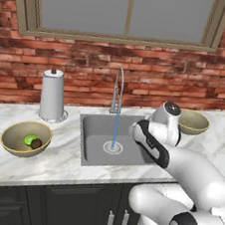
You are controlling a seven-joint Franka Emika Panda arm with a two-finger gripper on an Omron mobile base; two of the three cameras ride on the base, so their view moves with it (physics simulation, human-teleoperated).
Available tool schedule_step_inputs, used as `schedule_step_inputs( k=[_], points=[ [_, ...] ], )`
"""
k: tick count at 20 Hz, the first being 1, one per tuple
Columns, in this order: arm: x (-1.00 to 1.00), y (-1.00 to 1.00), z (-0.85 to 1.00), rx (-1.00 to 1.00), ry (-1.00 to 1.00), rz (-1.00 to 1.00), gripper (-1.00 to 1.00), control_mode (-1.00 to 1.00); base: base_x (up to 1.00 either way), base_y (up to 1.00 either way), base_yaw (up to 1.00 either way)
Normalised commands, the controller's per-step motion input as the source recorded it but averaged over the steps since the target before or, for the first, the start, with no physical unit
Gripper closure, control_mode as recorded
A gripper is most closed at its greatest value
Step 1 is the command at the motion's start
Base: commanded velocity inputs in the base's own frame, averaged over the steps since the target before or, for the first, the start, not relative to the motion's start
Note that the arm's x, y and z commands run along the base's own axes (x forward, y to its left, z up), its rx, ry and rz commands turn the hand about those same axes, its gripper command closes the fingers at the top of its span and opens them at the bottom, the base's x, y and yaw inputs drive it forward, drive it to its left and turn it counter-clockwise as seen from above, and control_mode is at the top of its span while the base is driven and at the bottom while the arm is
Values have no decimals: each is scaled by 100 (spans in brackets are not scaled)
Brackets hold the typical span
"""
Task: Pick the kiwis from the sink and place them in one bowl. Place the sweet potato in the other bowl. Then turn off the sink faucet.
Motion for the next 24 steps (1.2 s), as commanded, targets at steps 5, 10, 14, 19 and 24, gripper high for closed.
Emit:
schedule_step_inputs(
  k=[5,10,14,19,24],
  points=[
    [-7,-50,59,0,5,-1,100,-100,0,0,0],
    [2,-75,18,0,2,0,100,-100,0,0,0],
    [19,-74,0,0,0,0,100,-100,0,0,0],
    [30,-69,4,0,0,0,100,-100,0,0,0],
    [44,-54,2,0,0,0,100,-100,0,0,0]
  ],
)
